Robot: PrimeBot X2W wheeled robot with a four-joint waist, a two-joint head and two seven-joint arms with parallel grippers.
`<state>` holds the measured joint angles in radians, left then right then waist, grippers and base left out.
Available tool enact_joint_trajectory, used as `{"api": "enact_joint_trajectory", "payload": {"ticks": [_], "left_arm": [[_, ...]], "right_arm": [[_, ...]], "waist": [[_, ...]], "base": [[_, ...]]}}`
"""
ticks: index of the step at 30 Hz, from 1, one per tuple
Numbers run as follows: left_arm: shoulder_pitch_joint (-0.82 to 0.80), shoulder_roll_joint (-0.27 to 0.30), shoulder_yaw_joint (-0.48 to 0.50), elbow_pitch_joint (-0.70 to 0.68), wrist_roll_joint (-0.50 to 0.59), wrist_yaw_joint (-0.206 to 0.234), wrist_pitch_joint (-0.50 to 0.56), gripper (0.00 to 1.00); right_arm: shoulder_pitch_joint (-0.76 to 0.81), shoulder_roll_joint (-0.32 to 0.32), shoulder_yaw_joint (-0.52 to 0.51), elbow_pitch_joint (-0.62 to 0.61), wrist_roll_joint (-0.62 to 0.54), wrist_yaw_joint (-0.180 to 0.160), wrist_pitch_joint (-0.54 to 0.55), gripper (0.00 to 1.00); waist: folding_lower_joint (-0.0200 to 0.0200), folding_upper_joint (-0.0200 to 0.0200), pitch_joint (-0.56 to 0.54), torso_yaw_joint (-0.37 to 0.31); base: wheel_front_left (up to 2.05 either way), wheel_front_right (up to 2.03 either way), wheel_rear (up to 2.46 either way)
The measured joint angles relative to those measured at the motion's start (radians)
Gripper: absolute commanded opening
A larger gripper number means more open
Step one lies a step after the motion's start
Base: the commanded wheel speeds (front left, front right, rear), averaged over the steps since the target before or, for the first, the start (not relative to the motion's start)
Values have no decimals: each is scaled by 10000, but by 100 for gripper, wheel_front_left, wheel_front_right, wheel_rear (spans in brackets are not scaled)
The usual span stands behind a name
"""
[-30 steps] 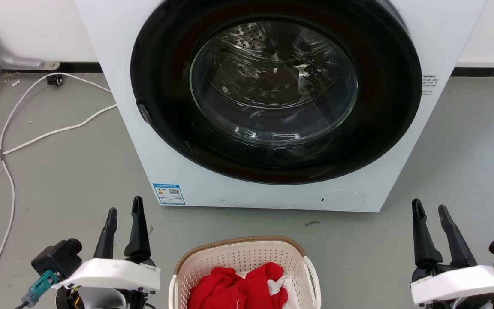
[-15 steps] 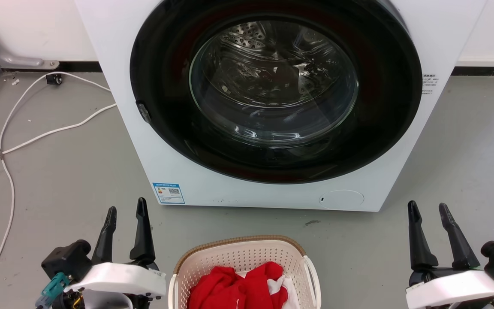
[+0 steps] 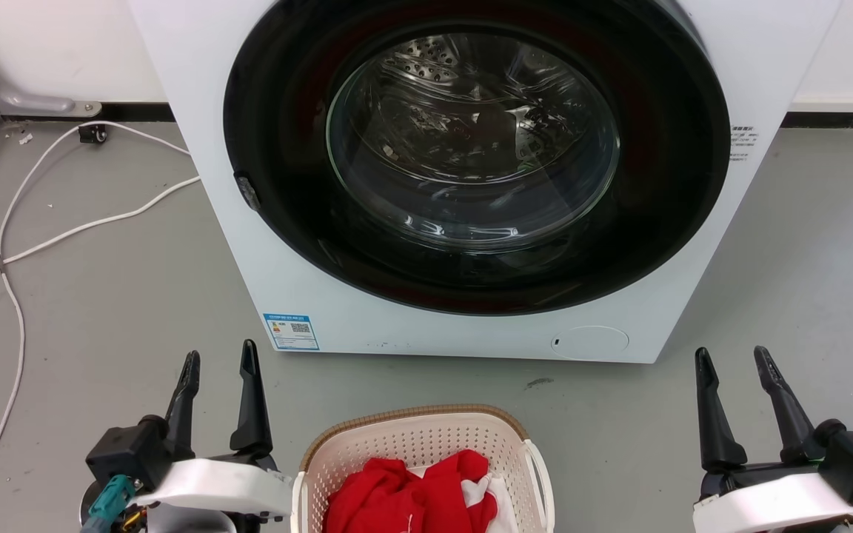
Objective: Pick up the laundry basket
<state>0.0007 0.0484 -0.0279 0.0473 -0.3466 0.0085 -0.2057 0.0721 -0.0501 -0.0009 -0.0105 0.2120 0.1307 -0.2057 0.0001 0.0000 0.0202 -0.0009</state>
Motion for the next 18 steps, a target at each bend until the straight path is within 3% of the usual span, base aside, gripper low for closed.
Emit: {"api": "enact_joint_trajectory", "payload": {"ticks": [18], "left_arm": [[161,4,-58,-17,1419,-38,-351,100]], "right_arm": [[167,0,115,-276,-1427,0,-337,100]], "waist": [[0,0,-25,39]], "base": [[0,0,0]]}}
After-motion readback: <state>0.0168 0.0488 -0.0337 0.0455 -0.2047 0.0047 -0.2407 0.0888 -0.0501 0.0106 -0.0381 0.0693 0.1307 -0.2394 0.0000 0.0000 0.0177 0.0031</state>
